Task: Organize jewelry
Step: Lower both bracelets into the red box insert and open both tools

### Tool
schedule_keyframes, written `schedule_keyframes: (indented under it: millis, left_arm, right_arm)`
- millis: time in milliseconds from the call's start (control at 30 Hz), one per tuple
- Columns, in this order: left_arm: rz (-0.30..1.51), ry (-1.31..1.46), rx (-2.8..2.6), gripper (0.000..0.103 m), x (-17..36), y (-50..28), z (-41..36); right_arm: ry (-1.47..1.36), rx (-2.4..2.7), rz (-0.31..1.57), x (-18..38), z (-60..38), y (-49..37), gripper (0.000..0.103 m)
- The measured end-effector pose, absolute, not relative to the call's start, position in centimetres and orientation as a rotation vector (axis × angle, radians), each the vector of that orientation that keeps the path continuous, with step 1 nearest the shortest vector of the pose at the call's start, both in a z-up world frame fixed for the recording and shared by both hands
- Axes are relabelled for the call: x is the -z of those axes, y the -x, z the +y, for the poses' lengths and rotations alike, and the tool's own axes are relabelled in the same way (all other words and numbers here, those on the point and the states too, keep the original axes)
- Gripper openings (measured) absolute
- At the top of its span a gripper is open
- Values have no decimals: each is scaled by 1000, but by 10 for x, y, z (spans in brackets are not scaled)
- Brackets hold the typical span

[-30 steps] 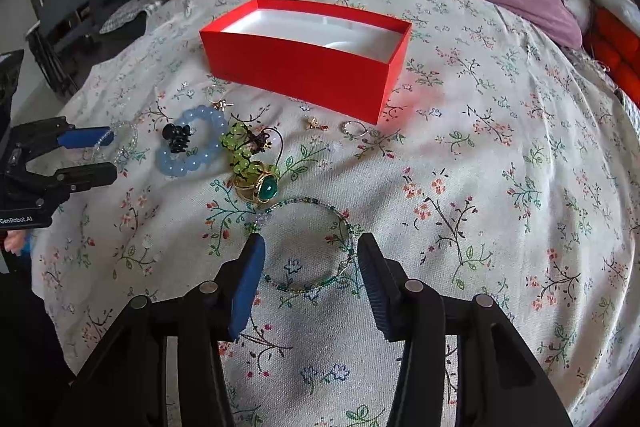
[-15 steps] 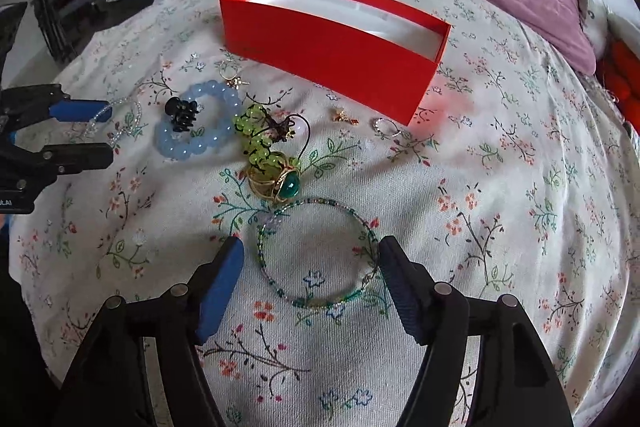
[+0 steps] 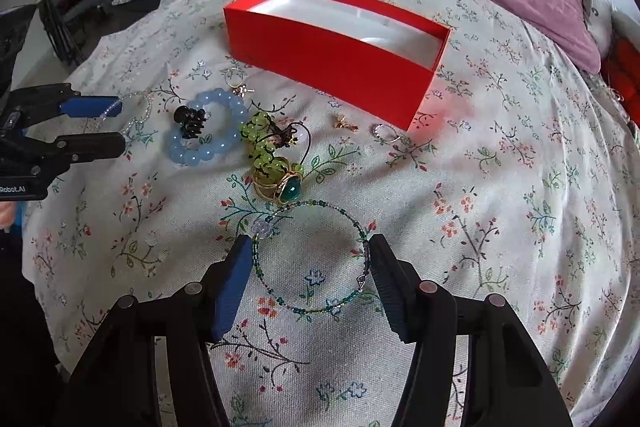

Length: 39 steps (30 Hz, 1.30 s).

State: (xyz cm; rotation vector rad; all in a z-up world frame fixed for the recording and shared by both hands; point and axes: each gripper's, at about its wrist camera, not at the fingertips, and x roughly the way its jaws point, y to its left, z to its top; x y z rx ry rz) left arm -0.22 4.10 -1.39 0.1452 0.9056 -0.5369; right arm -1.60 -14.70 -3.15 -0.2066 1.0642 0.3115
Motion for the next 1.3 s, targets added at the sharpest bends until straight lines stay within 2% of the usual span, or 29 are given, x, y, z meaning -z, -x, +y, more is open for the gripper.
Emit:
schedule_keyframes:
  millis: [733,1300]
  left_arm:
    - [834,-160,520,58,-37,-50,-1]
    - [840,-120,487,58,-22,-118,-28]
  right_arm:
    - [112,-250,939,-36,-157,-35,62]
    - [46,-213,929,-24,-169,-110,63]
